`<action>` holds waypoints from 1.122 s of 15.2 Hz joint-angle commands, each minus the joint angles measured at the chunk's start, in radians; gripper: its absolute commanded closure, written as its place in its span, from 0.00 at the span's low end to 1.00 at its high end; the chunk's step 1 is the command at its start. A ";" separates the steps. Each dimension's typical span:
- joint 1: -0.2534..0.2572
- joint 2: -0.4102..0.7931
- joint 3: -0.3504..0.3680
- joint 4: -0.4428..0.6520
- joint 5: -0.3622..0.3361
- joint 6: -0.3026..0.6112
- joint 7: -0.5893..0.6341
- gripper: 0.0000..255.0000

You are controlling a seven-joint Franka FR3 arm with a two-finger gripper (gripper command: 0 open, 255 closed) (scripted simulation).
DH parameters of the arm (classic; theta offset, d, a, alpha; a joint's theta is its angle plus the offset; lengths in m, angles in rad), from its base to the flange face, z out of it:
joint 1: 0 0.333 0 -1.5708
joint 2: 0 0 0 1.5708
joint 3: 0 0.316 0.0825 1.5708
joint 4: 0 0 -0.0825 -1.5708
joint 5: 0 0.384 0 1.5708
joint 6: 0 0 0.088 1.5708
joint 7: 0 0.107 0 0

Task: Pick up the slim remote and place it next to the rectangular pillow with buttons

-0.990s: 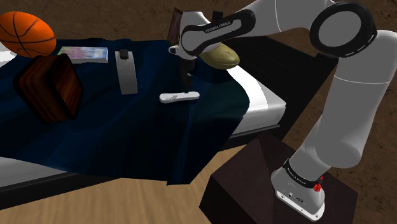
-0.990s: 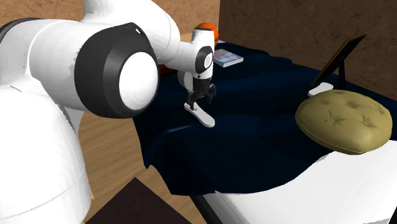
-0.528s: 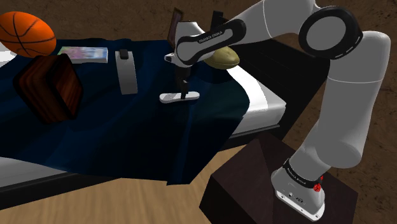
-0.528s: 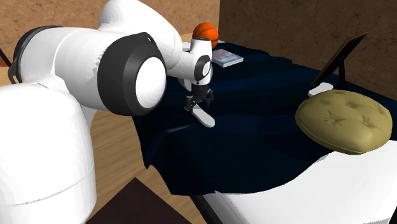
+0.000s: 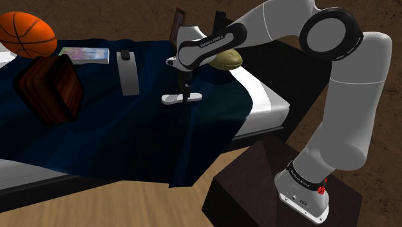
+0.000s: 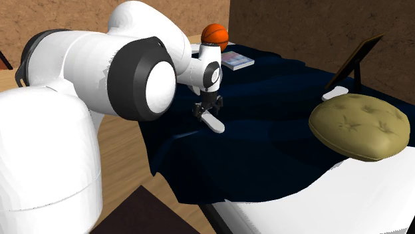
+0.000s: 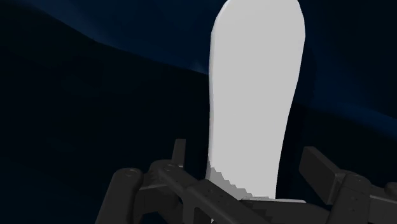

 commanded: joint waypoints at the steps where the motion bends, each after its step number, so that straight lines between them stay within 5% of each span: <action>1: 0.000 0.000 0.000 0.000 0.000 0.000 0.000 0.00; 2: 0.000 0.000 0.000 0.000 0.000 0.000 0.000 1.00; 17: -0.001 -0.037 0.001 0.031 0.001 -0.067 0.000 1.00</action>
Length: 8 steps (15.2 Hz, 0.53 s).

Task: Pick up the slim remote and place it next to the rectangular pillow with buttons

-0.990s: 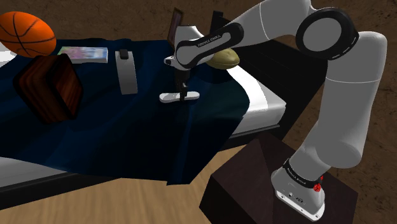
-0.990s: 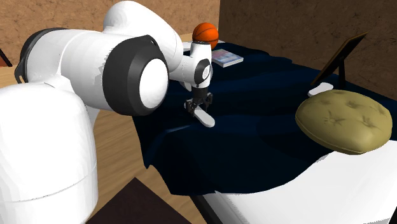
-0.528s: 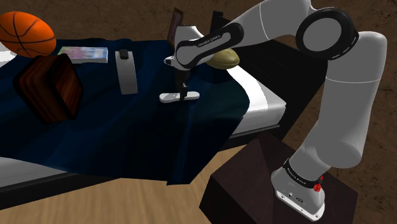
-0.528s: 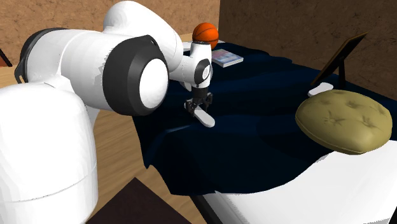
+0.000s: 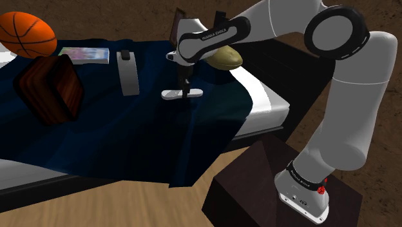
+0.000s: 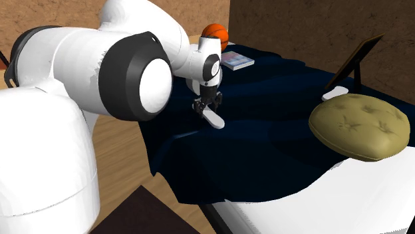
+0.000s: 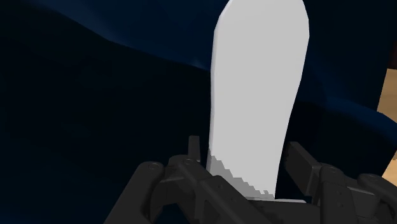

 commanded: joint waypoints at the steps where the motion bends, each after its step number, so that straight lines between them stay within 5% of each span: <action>1: -0.001 -0.010 0.000 0.013 0.001 -0.023 -0.002 1.00; 8: -0.002 -0.044 0.000 0.062 0.001 -0.105 -0.001 1.00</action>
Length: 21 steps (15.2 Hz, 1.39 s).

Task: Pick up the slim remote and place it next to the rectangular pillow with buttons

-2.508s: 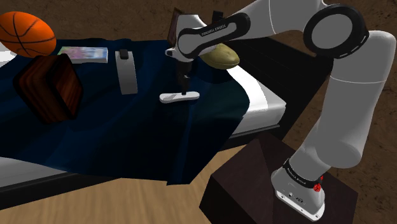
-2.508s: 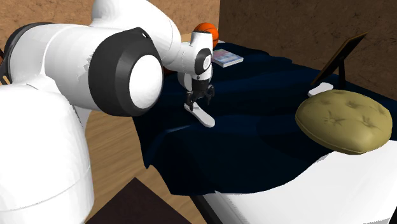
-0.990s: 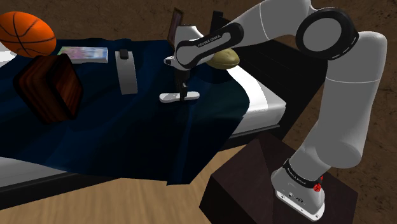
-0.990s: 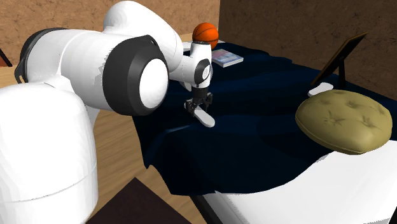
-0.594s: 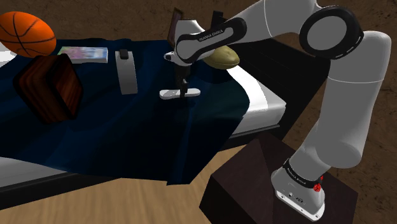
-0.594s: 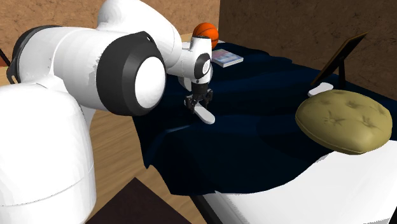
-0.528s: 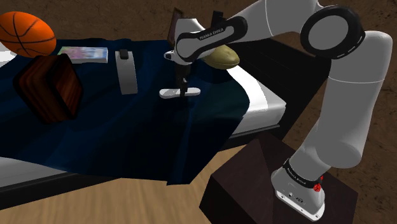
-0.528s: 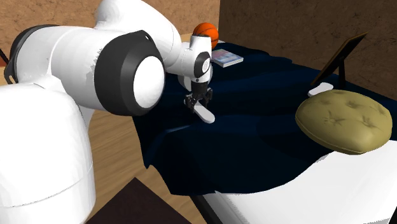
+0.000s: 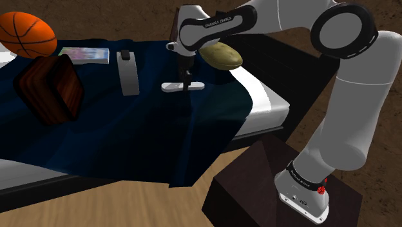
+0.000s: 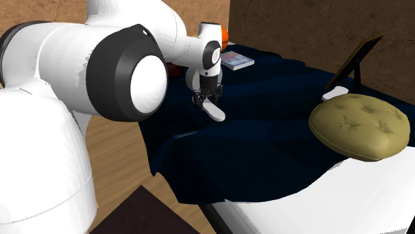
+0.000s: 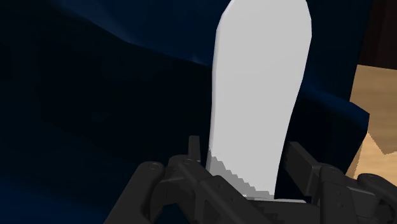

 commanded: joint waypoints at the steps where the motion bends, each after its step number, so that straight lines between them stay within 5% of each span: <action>1: -0.001 -0.007 0.000 0.016 0.000 -0.023 -0.001 1.00; 21: 0.000 -0.045 0.001 0.232 0.001 -0.277 0.003 1.00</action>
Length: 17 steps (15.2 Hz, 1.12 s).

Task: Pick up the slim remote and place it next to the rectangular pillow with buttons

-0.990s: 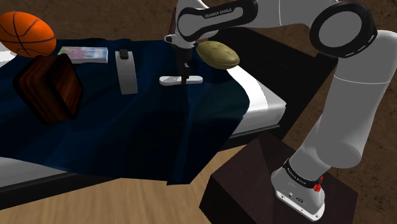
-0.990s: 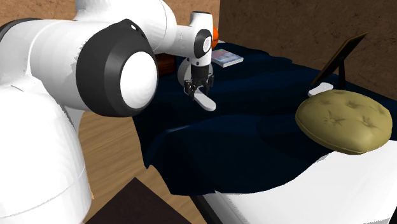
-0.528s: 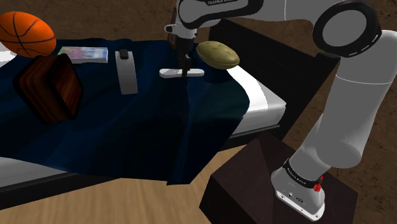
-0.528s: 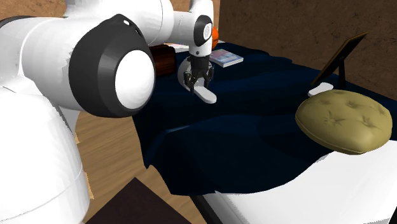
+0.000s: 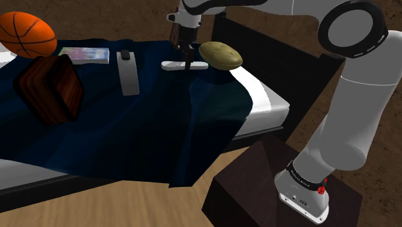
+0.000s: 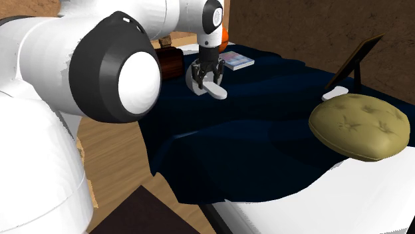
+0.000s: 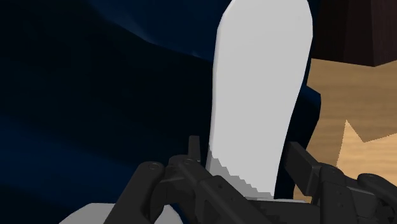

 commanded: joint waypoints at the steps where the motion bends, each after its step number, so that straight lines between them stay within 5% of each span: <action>1: 0.000 0.001 0.000 0.029 0.000 -0.029 0.001 1.00; 7: 0.001 0.010 0.000 0.122 -0.001 -0.113 0.002 1.00; 17: -0.140 -0.007 -0.078 0.102 0.018 -0.113 -0.216 1.00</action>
